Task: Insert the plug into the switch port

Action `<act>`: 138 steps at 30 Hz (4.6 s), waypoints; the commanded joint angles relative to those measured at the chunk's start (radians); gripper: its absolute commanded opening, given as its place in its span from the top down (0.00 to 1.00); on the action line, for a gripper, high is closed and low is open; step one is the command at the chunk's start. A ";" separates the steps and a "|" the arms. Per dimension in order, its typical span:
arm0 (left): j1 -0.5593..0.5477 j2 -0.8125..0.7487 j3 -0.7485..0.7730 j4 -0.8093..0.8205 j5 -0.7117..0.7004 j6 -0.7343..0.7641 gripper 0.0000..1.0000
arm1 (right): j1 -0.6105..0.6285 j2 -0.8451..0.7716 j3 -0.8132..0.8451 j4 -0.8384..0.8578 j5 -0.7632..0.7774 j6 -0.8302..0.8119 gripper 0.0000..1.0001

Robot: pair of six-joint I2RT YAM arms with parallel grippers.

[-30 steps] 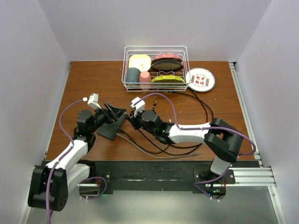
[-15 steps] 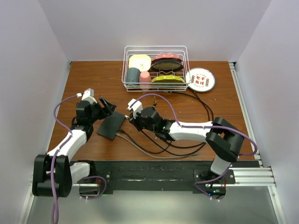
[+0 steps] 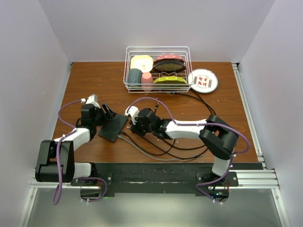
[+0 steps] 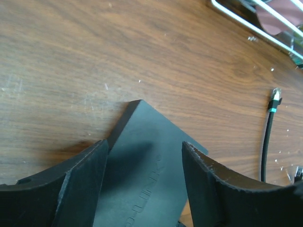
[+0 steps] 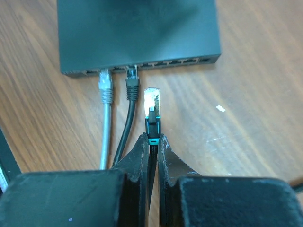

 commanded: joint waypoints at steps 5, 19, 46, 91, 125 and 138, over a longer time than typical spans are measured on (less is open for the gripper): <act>0.003 0.037 -0.035 0.082 0.088 0.055 0.38 | -0.005 0.069 0.093 -0.077 -0.043 0.007 1.00; 0.003 0.043 -0.040 0.058 0.068 0.044 0.37 | -0.004 0.118 0.113 -0.062 0.031 0.069 1.00; 0.003 0.062 -0.032 0.047 0.066 0.041 0.37 | 0.016 0.158 0.142 -0.021 -0.032 0.091 1.00; 0.003 0.068 -0.034 0.049 0.080 0.046 0.34 | 0.024 0.185 0.211 -0.015 0.112 0.115 1.00; 0.003 0.080 -0.034 0.058 0.099 0.047 0.33 | 0.061 0.146 0.225 0.019 0.140 0.119 1.00; 0.003 0.086 -0.034 0.060 0.097 0.044 0.33 | 0.061 0.107 0.193 0.051 0.154 0.117 1.00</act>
